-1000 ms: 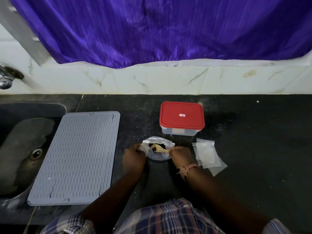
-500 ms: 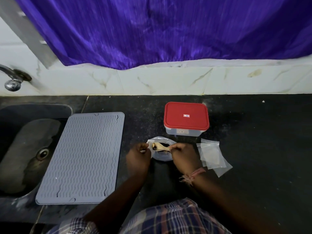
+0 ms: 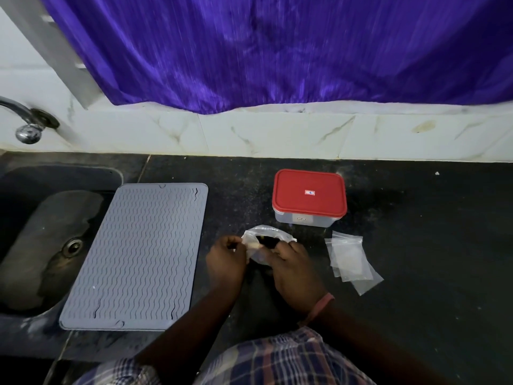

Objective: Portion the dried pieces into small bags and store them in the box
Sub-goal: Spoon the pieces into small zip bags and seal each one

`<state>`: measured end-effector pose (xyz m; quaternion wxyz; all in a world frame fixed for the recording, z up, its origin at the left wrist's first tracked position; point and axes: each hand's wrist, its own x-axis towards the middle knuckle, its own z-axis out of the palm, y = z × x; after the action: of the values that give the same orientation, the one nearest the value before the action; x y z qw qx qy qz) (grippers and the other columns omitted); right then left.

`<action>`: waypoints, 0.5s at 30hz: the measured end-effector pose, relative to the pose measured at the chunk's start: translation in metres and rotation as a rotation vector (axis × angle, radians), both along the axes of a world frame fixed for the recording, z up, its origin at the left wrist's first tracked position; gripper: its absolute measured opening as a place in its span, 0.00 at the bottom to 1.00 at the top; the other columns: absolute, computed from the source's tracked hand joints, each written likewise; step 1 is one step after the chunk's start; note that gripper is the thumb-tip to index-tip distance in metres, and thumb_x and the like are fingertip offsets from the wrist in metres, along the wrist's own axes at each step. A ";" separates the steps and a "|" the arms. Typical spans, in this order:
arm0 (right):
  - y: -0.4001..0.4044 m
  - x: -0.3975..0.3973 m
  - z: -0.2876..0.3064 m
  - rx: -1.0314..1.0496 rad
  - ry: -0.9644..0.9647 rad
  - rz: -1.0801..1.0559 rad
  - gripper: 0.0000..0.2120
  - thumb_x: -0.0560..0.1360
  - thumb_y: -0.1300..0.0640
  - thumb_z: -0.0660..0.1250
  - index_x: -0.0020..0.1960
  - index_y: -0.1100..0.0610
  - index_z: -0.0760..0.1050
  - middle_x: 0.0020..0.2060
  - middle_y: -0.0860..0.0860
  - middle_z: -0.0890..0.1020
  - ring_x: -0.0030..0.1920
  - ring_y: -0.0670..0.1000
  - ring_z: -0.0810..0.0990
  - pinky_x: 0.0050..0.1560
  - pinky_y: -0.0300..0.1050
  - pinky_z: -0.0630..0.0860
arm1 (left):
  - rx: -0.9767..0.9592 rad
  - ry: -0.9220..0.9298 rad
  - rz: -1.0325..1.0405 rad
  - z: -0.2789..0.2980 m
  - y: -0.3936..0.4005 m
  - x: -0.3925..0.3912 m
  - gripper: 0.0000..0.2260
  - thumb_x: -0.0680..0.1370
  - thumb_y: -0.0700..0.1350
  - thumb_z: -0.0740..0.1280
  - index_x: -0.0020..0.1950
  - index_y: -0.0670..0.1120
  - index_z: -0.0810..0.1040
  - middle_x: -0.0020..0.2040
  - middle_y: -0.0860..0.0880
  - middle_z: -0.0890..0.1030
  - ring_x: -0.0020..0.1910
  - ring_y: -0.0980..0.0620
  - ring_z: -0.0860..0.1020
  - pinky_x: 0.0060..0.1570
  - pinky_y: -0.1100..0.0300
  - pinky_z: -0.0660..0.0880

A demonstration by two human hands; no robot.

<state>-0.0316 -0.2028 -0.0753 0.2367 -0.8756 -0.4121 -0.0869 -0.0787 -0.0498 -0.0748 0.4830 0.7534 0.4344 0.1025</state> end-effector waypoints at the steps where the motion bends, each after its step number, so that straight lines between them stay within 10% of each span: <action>1: -0.003 0.001 0.000 0.054 0.063 -0.035 0.19 0.76 0.57 0.59 0.66 0.49 0.74 0.43 0.51 0.76 0.43 0.53 0.74 0.43 0.47 0.71 | -0.005 0.001 0.009 0.000 0.000 0.001 0.05 0.74 0.43 0.69 0.47 0.51 0.83 0.42 0.52 0.86 0.41 0.52 0.85 0.46 0.47 0.84; 6: -0.019 0.014 -0.005 0.216 0.255 -0.301 0.14 0.77 0.58 0.62 0.60 0.54 0.81 0.42 0.51 0.76 0.45 0.53 0.77 0.45 0.51 0.76 | 0.031 0.044 -0.074 -0.004 0.001 0.003 0.12 0.77 0.41 0.69 0.59 0.49 0.82 0.51 0.49 0.85 0.48 0.50 0.83 0.51 0.48 0.83; 15: -0.006 0.027 -0.018 -0.265 0.027 -0.133 0.18 0.72 0.57 0.64 0.60 0.56 0.80 0.47 0.52 0.81 0.46 0.55 0.80 0.47 0.50 0.79 | 0.185 0.268 -0.536 -0.009 0.006 0.013 0.26 0.79 0.40 0.67 0.78 0.51 0.70 0.67 0.42 0.79 0.65 0.46 0.78 0.61 0.61 0.72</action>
<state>-0.0049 -0.2090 -0.0934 0.1181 -0.9255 -0.3581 -0.0355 -0.0656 -0.0435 -0.0835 0.3605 0.8887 0.2689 -0.0894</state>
